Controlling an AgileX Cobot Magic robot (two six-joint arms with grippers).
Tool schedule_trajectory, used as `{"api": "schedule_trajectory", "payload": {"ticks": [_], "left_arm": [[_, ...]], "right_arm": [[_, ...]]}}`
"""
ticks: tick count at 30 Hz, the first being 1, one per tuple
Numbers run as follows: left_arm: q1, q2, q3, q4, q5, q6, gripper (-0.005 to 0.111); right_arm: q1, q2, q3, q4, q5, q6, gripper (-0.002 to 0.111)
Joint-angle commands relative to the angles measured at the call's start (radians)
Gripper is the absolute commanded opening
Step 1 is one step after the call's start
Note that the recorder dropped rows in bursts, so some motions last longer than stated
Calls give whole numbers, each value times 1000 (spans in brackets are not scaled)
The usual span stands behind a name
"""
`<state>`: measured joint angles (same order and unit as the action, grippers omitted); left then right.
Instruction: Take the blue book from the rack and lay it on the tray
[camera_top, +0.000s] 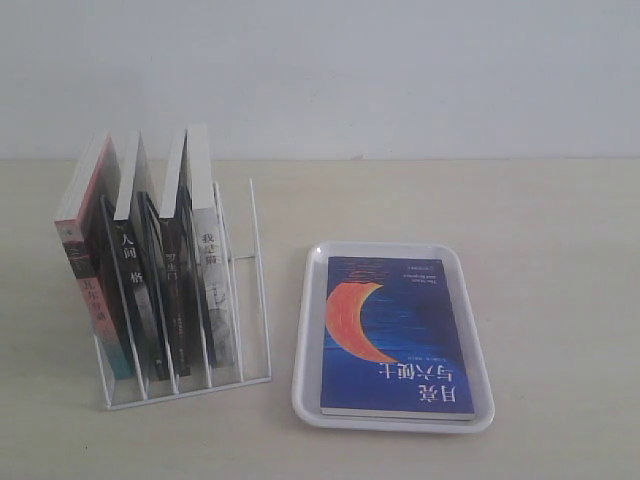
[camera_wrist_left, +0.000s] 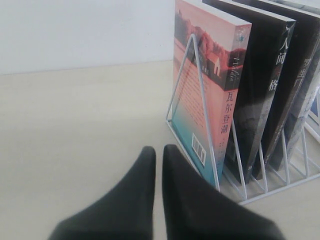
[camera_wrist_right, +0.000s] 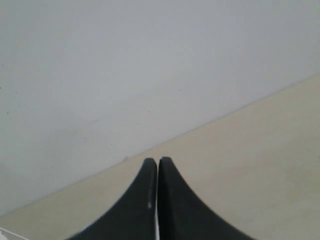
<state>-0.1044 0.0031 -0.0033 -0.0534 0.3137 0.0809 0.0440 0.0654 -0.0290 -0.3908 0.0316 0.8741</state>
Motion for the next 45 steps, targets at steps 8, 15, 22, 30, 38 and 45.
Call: {"api": "schedule_trajectory", "payload": {"ticks": [8,15,22,30,38,45], "left_arm": [[4,-3,3,0,1,-7,5],[4,-3,3,0,1,-7,5],[4,-3,3,0,1,-7,5],[4,-3,3,0,1,-7,5],[4,-3,3,0,1,-7,5],[4,-3,3,0,1,-7,5]], "right_arm": [[-45,-31,29,-3,123,26,0],[-45,-31,29,30,201,29,0],[-45,-31,29,185,201,-392,0],[-45,-31,29,429,310,-804,0],[-45,-31,29,431,316,-796,0],[-45,-32,29,431,316,-793,0]]}}
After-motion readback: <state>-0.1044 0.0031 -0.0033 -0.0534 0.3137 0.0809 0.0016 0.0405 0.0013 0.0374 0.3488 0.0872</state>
